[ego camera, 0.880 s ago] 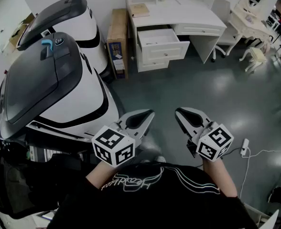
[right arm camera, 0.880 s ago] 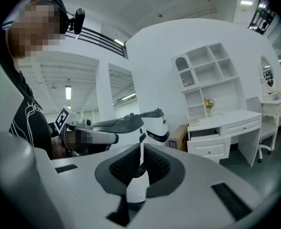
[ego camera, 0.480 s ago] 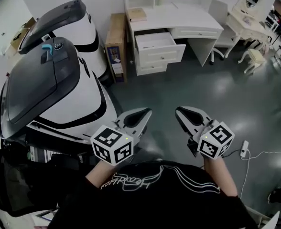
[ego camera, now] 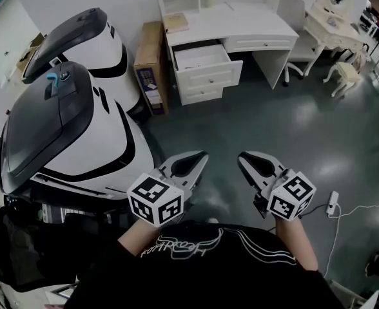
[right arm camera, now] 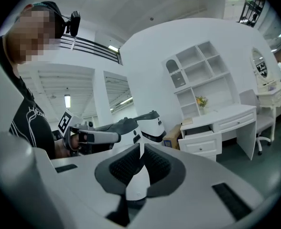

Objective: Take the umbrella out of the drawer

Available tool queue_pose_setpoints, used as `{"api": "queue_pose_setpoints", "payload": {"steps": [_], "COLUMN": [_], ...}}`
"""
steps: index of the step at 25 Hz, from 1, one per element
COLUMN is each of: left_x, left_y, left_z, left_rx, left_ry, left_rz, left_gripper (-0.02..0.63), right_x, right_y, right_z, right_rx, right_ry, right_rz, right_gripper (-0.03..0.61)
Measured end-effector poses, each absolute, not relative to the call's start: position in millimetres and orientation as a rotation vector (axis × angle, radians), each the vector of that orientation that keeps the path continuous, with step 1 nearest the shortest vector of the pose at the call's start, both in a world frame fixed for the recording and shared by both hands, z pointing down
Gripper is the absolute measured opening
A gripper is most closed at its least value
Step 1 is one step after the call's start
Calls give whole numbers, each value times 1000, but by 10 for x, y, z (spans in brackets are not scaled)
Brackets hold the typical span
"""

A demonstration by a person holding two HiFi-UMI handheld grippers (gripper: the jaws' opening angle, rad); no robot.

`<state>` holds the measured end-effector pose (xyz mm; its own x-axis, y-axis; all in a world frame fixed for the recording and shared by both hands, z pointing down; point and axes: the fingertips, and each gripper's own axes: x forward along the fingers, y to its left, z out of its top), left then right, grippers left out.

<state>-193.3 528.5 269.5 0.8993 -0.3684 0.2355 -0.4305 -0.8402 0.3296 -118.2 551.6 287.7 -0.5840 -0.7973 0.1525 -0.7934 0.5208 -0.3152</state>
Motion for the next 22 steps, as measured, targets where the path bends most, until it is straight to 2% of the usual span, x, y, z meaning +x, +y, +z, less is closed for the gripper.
{"api": "queue_pose_setpoints", "payload": {"steps": [11, 22], "left_x": [-1411, -1079], "left_y": [4990, 3418], "left_z": [2846, 3052], "left_rx": [2702, 2670], "left_ry": [-513, -507], "left_rz": [247, 210], "left_gripper": [23, 23], "right_x": [-619, -300], "right_y": [5338, 3817], "right_z": [3168, 3373], "right_rx": [-1494, -1501], "right_ry": [2695, 2732], "right_rz": [-616, -650], "right_gripper": [55, 55]}}
